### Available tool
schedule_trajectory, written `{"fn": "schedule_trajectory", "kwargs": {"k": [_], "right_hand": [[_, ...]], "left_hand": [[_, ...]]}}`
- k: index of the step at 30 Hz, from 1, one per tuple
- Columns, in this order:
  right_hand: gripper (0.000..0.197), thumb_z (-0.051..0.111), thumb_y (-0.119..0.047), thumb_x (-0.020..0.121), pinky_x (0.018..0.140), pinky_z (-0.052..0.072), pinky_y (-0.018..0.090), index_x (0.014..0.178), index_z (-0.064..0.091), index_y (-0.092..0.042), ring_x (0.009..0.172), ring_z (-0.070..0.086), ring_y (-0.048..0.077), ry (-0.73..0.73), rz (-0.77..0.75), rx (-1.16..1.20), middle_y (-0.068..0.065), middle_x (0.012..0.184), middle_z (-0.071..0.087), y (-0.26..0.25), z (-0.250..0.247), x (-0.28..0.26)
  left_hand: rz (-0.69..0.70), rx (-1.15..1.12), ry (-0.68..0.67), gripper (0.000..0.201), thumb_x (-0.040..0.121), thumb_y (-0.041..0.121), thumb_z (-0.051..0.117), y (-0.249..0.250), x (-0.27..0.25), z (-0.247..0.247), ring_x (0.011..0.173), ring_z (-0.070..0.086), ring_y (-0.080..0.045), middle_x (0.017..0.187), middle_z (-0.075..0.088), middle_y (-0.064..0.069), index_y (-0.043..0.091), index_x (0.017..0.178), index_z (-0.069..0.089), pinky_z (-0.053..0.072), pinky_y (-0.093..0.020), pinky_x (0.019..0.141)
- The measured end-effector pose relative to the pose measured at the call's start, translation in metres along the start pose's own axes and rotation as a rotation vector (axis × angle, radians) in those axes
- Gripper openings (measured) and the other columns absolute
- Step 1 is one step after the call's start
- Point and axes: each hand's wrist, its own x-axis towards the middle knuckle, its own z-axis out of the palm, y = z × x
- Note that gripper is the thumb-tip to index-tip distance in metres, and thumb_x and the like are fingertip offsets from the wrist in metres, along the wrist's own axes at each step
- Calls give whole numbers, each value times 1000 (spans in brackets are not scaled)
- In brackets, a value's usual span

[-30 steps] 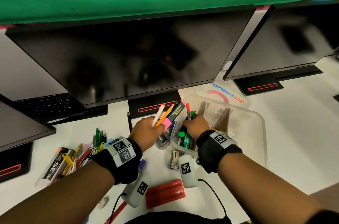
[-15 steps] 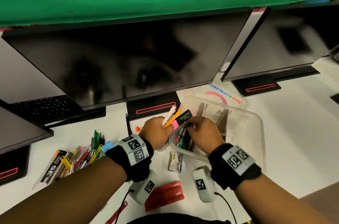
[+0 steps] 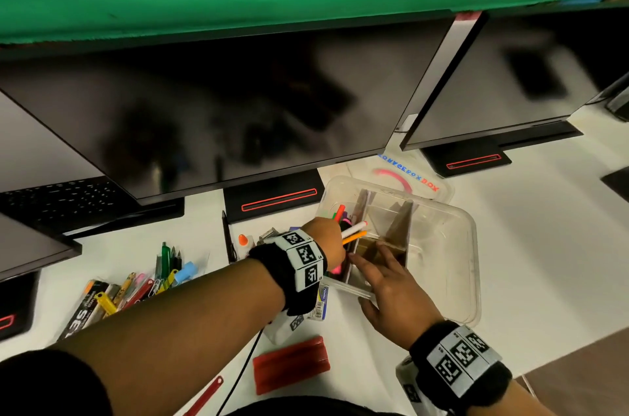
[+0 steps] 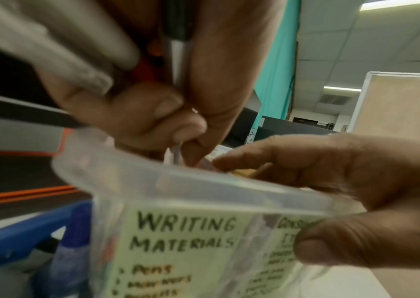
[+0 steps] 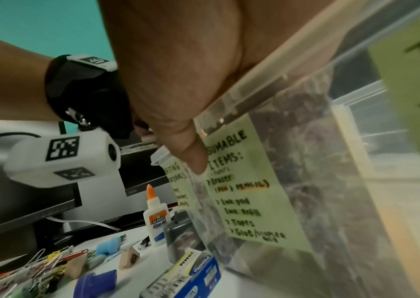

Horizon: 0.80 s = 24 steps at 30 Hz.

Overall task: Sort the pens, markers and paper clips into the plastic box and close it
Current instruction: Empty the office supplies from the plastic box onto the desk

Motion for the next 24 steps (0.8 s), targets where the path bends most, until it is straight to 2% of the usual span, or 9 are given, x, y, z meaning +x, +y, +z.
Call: {"fn": "schedule_trajectory", "kwargs": {"k": [5, 8, 12, 14, 16, 18, 20, 22, 24], "right_hand": [[73, 59, -24, 77, 108, 35, 42, 143, 29, -27, 142, 26, 36, -6, -7, 4, 0, 118, 67, -2, -1, 0], [69, 57, -24, 78, 106, 38, 44, 143, 33, -23, 140, 29, 37, 2, -10, -20, 0, 115, 68, -2, 0, 1], [67, 53, -37, 80, 108, 36, 43, 143, 35, -23, 142, 25, 35, 7, -8, -19, -1, 118, 68, -1, 0, 0], [68, 49, -46, 81, 110, 34, 44, 144, 33, -24, 144, 20, 33, -19, 6, -7, -1, 121, 66, -2, -1, 0], [70, 41, -54, 81, 111, 32, 43, 144, 31, -26, 145, 17, 31, -22, 17, -9, -2, 123, 65, -3, -3, 0], [70, 39, -55, 83, 115, 25, 40, 146, 26, -27, 146, 10, 27, -65, 33, 17, -3, 131, 60, -4, -6, 1], [70, 46, -53, 84, 117, 20, 37, 147, 24, -29, 147, 6, 26, -110, 42, 46, -3, 138, 54, -6, -10, 2], [66, 55, -48, 80, 114, 27, 38, 141, 39, -28, 143, 25, 31, -87, 60, 100, 2, 135, 56, -9, -16, 2], [49, 65, -35, 79, 100, 44, 35, 125, 57, -22, 121, 53, 31, -10, 88, 174, 5, 121, 64, -19, -22, 6]], "left_hand": [[-71, -133, 39, 27, 88, 19, 57, 6, 8, -5, 99, 64, -30, 111, 64, -15, 2, 108, 60, 42, -28, 68], [-49, -187, 43, 31, 88, 20, 56, 10, 10, -6, 103, 61, -31, 114, 62, -15, 2, 114, 55, 42, -29, 70], [19, -205, 17, 38, 90, 17, 50, 7, 6, 0, 107, 58, -32, 120, 60, -15, 7, 126, 46, 42, -30, 75], [66, -240, 25, 45, 91, 15, 48, 0, 3, 2, 114, 56, -31, 128, 57, -14, 11, 135, 41, 46, -31, 86], [133, -389, 63, 40, 91, 10, 46, -10, -4, 0, 118, 56, -24, 132, 57, -8, 16, 130, 51, 46, -30, 97], [183, -509, 132, 32, 91, 7, 46, -26, -12, -6, 107, 60, -14, 119, 62, 2, 19, 117, 61, 46, -25, 91], [155, -578, 206, 26, 91, 7, 49, -49, -21, -14, 92, 59, -9, 101, 62, 8, 20, 105, 65, 45, -20, 80], [80, -628, 262, 23, 90, 6, 50, -79, -26, -18, 87, 60, -11, 95, 63, 6, 19, 100, 66, 46, -19, 73], [-6, -616, 299, 22, 89, 5, 51, -114, -32, -18, 89, 62, -16, 96, 65, 2, 18, 99, 67, 47, -21, 76]]}}
